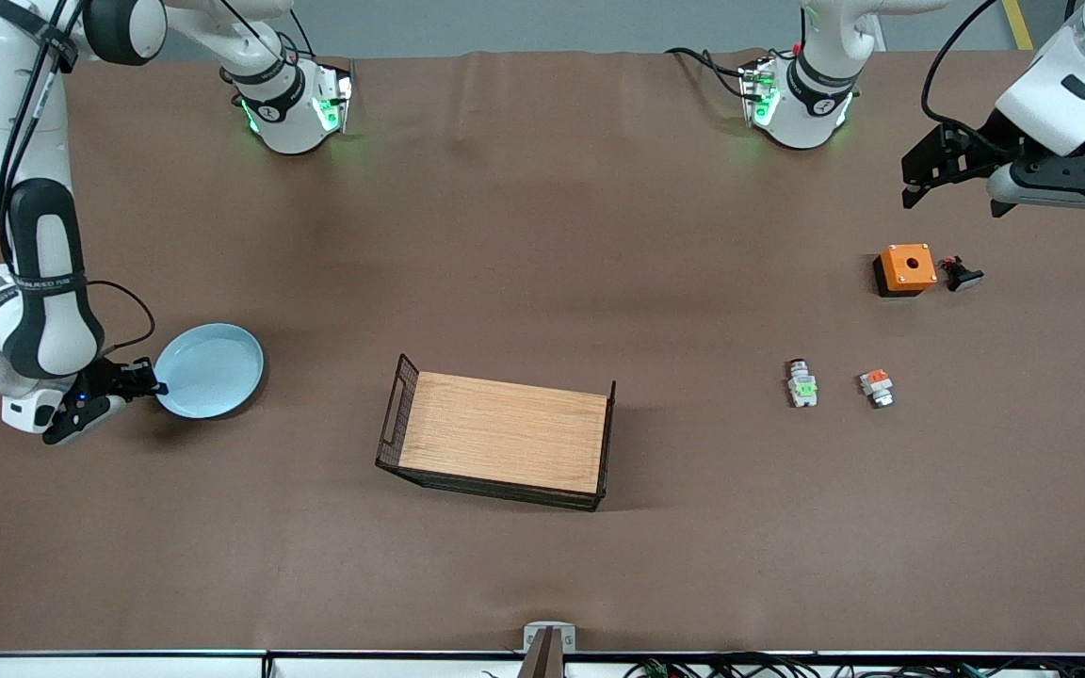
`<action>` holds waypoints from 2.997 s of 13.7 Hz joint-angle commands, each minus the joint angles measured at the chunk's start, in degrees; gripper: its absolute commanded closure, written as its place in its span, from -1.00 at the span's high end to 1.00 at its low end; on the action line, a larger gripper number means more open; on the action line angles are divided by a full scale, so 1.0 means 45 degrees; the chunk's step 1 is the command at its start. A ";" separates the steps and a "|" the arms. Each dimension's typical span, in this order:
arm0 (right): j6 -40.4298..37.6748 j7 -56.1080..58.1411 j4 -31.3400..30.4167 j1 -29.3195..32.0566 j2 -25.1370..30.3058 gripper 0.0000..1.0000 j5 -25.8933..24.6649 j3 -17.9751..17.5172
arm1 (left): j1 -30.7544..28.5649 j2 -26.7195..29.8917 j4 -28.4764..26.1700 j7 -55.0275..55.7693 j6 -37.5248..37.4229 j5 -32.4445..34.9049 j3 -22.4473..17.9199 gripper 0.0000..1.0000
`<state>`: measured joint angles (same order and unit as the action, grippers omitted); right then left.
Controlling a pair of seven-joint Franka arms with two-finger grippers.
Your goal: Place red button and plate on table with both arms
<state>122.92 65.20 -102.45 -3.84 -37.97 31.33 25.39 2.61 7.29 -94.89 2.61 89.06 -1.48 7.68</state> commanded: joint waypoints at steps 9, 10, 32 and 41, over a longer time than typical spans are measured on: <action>-0.0301 0.0551 0.0539 0.0208 -0.0215 0.10 0.0344 -0.0173 | -0.0071 0.0255 -0.0182 0.0201 0.0053 0.0212 0.0149 1.00; -0.0748 0.0493 0.0733 0.0189 -0.0215 0.50 0.0324 -0.0154 | -0.0071 0.0255 -0.0182 0.0201 0.0053 0.0212 0.0149 1.00; -1.1572 -1.3668 0.5286 0.0422 0.7145 1.00 -0.6160 -0.4782 | -0.0071 0.0255 -0.0182 0.0220 0.0033 0.0212 0.0149 1.00; -1.2137 -1.3920 0.3156 0.0658 1.0234 1.00 -0.6568 -0.4978 | -0.0071 0.0255 -0.0182 0.0220 0.0033 0.0212 0.0149 1.00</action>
<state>68.56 4.20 -84.73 -2.00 5.19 3.81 4.90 2.60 7.31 -94.99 2.62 89.06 -1.48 7.80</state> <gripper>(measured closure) 0.000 0.000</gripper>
